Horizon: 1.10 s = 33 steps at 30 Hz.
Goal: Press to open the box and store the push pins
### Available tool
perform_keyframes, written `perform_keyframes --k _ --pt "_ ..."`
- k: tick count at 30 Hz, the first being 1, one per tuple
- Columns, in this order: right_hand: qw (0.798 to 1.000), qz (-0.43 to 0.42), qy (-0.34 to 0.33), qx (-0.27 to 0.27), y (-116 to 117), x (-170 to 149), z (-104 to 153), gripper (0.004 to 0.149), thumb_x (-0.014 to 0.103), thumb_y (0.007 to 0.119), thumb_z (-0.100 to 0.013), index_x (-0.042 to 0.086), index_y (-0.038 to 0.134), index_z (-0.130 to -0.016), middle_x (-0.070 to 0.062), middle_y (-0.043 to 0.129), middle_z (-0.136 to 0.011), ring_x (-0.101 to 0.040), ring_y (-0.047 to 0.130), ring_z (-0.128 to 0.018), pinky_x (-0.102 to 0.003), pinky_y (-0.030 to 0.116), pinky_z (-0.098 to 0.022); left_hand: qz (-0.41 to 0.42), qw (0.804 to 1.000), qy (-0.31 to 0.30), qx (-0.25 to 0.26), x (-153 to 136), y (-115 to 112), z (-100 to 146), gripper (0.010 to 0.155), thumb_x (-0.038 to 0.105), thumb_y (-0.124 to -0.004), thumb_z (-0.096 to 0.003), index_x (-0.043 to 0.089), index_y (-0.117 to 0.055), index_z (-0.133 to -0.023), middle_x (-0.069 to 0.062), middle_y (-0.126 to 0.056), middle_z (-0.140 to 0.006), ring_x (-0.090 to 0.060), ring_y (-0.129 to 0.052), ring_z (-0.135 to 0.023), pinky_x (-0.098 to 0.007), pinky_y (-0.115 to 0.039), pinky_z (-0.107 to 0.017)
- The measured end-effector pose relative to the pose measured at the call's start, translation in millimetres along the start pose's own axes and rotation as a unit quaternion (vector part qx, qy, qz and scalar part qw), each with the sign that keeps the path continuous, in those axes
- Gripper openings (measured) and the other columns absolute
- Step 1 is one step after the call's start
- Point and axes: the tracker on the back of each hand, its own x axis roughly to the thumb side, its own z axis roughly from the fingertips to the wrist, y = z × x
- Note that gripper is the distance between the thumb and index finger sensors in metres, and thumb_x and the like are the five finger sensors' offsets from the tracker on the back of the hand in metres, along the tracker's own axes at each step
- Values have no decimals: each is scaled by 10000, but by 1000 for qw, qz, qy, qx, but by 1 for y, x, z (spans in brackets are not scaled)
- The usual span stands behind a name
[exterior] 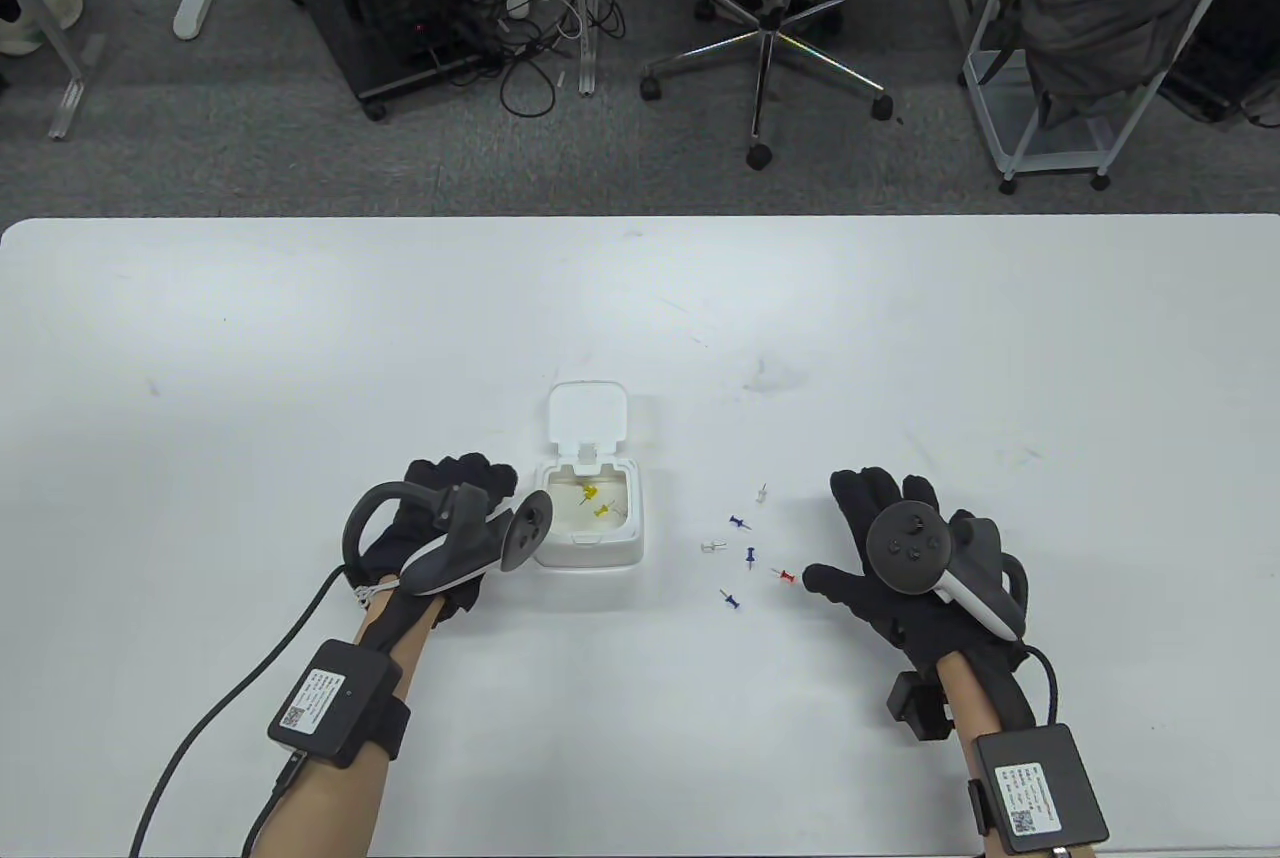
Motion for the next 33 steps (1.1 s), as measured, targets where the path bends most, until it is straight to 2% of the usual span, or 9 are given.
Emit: perform_keyframes --k 8,16,21,33 --pt "1000 2 -1 0 0 0 0 899 663 642 -405 315 199 -1107 -106 238 -1274 -520 212 -1133 -805 214 -700 -13 999 19 -34 -24 -26 19 479 495 -756 -483 310 -826 -919 65 -929 -890 -111 -1004 -601 -466 -834 -692" --pt "1000 3 0 1 0 1 0 899 662 642 -405 314 201 -1107 -108 239 -1274 -520 208 -1133 -805 213 -699 -38 997 33 -66 -35 -49 27 487 504 -771 -470 304 -831 -910 64 -935 -871 -108 -998 -579 -465 -836 -689" --pt "1000 3 0 1 0 1 0 900 662 642 -405 314 200 -1107 -106 238 -1275 -519 207 -1134 -805 211 -700 -55 995 26 -81 -33 -59 30 468 508 -789 -460 325 -843 -888 82 -937 -848 -99 -991 -562 -461 -839 -689" --pt "1000 3 0 -1 0 1 1 901 662 643 -405 315 197 -1106 -105 237 -1274 -519 208 -1134 -805 212 -700 -106 992 5 -74 -21 -67 28 407 480 -798 -455 333 -866 -828 100 -956 -787 -91 -992 -505 -452 -860 -669"
